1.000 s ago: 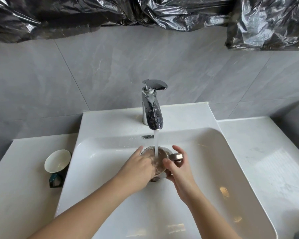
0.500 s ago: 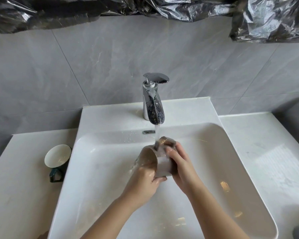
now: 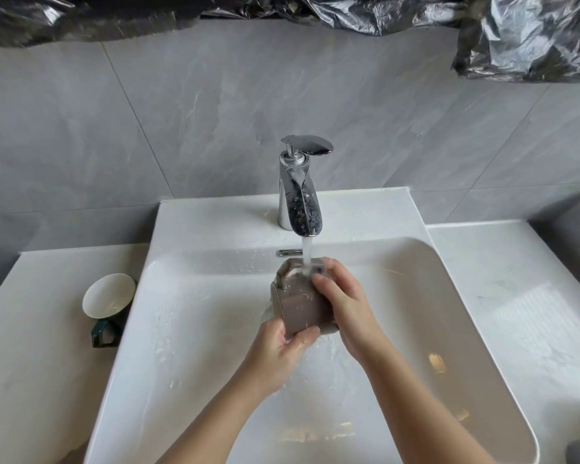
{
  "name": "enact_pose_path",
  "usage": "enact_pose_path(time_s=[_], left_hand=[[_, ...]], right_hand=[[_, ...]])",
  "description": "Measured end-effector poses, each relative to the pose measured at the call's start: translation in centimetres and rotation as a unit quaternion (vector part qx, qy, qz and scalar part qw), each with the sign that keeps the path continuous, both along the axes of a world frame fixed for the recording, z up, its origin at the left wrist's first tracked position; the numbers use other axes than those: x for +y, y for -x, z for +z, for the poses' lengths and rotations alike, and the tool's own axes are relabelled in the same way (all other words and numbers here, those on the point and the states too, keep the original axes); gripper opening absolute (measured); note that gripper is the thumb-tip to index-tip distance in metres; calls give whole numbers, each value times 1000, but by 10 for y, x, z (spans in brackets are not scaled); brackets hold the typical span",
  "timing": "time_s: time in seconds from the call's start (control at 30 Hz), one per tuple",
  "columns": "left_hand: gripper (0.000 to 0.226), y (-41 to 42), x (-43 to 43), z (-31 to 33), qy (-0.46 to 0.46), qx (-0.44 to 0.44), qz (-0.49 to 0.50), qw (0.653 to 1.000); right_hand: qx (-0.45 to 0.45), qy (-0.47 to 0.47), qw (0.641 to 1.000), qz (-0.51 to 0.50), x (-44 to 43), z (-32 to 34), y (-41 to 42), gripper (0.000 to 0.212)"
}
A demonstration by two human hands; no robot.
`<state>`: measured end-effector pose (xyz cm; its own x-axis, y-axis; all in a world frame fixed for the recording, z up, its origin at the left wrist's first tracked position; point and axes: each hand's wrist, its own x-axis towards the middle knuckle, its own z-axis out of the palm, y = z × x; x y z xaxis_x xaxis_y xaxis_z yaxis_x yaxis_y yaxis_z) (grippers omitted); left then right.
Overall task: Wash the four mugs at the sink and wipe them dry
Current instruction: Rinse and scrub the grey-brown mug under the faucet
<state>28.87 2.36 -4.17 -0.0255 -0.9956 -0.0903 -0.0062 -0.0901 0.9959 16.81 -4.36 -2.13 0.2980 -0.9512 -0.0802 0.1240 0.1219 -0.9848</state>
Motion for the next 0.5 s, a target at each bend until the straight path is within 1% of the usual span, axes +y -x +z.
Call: enact_pose_path(time_s=[0.1, 0.13, 0.23, 0.3, 0.37, 0.4, 0.47, 0.5], left_hand=[[35, -6, 1, -3, -9, 9, -4, 1000], [37, -8, 1, -4, -9, 11, -3, 1000], [38, -10, 1, -2, -2, 24, 5, 1000], [36, -9, -1, 4, 14, 39, 41, 998], [34, -8, -4, 9, 45, 37, 93, 994], [33, -7, -5, 11, 61, 14, 112, 992], [31, -3, -6, 13, 71, -24, 132, 988], [30, -1, -8, 14, 67, -19, 134, 988]], right_hand=[[-9, -16, 1000, 25, -7, 3, 2, 7], [-13, -19, 999, 35, -10, 4, 2, 6], [-19, -30, 998, 57, -14, 12, -1, 16], [-29, -51, 998, 33, -13, 12, -7, 13], [-40, -78, 996, 3, -10, 8, -11, 28], [-39, -83, 996, -3, -8, 6, -12, 33], [-39, -72, 997, -6, -5, 0, -10, 39], [-36, -60, 998, -4, -3, -3, -7, 46]])
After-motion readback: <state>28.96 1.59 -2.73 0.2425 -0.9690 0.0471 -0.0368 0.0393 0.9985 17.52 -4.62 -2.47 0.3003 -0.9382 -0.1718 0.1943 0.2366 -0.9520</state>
